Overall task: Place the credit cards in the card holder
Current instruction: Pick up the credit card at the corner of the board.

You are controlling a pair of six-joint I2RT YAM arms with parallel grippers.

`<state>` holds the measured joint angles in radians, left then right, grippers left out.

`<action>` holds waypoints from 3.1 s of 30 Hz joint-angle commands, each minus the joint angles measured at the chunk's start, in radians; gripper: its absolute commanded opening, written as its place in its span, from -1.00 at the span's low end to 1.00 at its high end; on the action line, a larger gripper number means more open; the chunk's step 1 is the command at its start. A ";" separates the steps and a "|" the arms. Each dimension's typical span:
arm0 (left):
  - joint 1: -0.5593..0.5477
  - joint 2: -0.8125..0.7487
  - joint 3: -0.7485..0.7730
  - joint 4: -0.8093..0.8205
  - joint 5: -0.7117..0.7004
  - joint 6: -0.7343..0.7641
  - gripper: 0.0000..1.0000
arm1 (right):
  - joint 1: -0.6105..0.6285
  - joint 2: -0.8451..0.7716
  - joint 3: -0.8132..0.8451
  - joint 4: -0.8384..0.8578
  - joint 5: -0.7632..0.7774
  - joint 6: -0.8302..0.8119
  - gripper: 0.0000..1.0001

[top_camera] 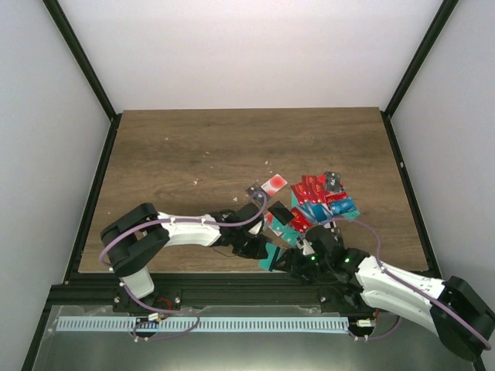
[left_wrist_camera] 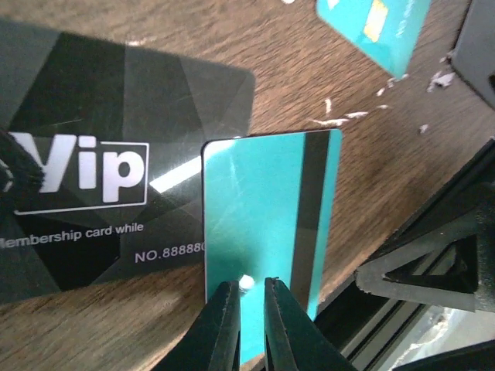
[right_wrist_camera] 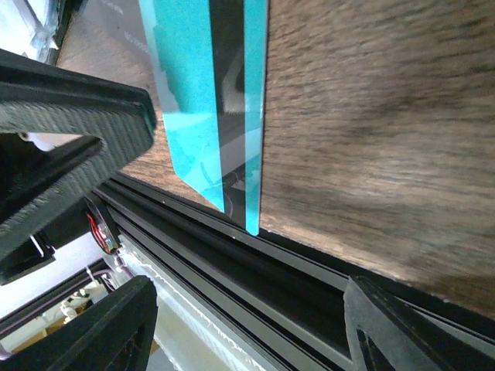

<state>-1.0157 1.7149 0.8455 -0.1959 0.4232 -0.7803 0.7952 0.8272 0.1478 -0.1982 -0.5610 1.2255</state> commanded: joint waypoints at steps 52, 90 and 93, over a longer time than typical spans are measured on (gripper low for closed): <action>-0.095 0.019 -0.031 0.014 -0.060 -0.116 -0.70 | 0.025 0.206 -0.105 0.390 0.162 0.172 -0.54; 0.579 -0.588 0.220 -0.348 0.319 0.259 0.02 | -0.242 0.452 0.753 0.161 -0.589 -0.591 -0.99; 0.579 -0.590 0.211 -0.271 0.397 0.225 0.00 | -0.243 0.464 0.769 0.227 -0.669 -0.553 -0.99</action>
<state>-0.4416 1.1313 1.0462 -0.5751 0.6506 -0.5426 0.5621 1.2804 0.8642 -0.0563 -1.0538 0.6827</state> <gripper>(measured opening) 0.508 0.024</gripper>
